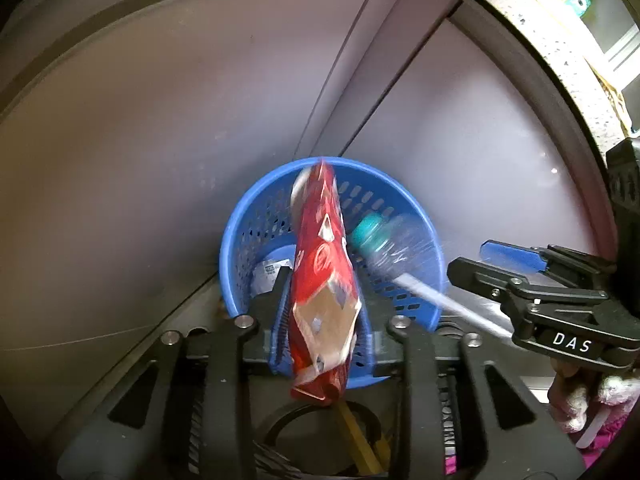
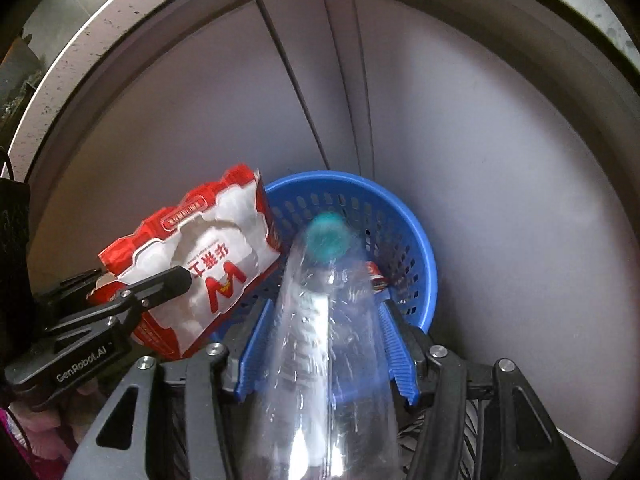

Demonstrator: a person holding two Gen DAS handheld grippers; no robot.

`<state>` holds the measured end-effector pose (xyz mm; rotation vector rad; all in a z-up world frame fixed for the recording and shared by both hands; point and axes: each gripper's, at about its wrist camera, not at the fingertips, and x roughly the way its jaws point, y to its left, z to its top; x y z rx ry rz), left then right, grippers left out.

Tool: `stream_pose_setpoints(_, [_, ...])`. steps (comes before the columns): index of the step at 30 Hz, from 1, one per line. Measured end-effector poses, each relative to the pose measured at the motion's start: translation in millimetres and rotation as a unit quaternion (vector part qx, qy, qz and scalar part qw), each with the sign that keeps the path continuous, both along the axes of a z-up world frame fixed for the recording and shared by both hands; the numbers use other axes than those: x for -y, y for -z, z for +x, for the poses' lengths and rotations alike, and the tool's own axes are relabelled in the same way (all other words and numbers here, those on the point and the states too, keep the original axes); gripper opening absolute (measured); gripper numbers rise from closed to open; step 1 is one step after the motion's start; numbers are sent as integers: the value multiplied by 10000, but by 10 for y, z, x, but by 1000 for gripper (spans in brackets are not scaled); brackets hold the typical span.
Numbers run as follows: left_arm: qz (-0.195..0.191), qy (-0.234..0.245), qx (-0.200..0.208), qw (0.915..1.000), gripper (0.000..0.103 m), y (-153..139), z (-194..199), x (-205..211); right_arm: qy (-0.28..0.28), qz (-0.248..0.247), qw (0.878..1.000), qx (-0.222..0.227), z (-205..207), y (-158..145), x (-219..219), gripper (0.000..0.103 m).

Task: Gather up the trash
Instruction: 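Open both tools to drop the wrapper and bottle into the basket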

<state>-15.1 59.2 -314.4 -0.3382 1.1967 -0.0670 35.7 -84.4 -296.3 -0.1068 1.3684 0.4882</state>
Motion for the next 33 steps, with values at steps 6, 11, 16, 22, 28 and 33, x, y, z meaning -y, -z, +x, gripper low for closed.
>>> stream_pose_setpoints(6, [73,-19,-36,10000,34,11,-8,14,-43,-33,10000,30,-14,-42,23,64])
stream_pose_setpoints(11, [118,-53,-15,9999,34,-5,-12,-11,-23,-20,10000,42,-19,-75,74,66])
stream_pose_setpoints(16, [172,-93,76,9998,34,-77,-37,-12,-57,49,10000,47,-41,-140,100,66])
stream_pose_setpoints(22, [229,-27,263,9994,34,-306,-110,-69,-162,218,9996,116,-41,-222,121,67])
stream_pose_setpoints(28, [281,86,644,9975,34,-674,-177,-97,-325,471,9978,322,-96,-565,190,69])
stream_pose_setpoints(33, [378,163,969,9944,34,-1001,-205,-100,-454,700,9952,512,-137,-871,248,73])
